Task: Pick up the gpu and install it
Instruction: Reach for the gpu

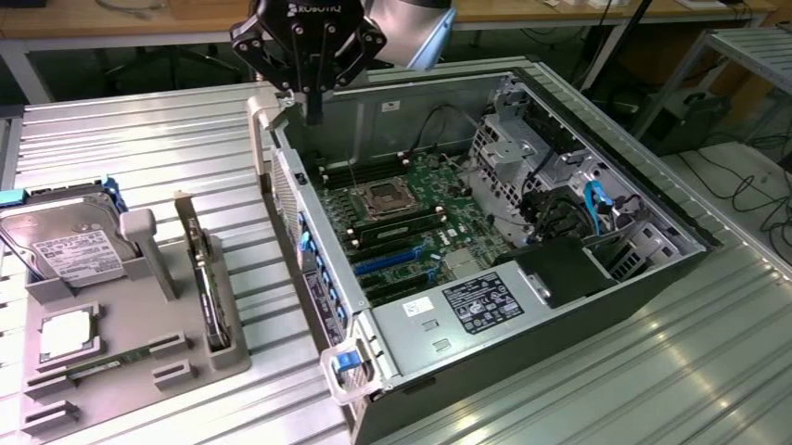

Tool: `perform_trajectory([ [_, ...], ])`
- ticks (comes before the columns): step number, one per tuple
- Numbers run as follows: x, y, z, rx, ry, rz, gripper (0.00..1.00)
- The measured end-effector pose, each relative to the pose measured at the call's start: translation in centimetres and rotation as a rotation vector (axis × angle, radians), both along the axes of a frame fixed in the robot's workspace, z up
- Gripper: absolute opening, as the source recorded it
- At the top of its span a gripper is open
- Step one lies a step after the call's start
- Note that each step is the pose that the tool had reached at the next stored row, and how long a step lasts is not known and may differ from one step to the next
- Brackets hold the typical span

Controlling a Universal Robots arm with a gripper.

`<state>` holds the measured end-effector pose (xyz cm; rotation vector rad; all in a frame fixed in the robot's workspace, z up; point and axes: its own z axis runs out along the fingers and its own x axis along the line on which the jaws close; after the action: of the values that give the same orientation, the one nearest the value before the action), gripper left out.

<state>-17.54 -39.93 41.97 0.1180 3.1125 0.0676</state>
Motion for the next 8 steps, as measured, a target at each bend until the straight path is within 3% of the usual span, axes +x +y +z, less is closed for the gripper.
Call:
perform_trajectory([
  [8,-0.89,-0.02,0.0,0.0,0.0,0.0,0.11],
])
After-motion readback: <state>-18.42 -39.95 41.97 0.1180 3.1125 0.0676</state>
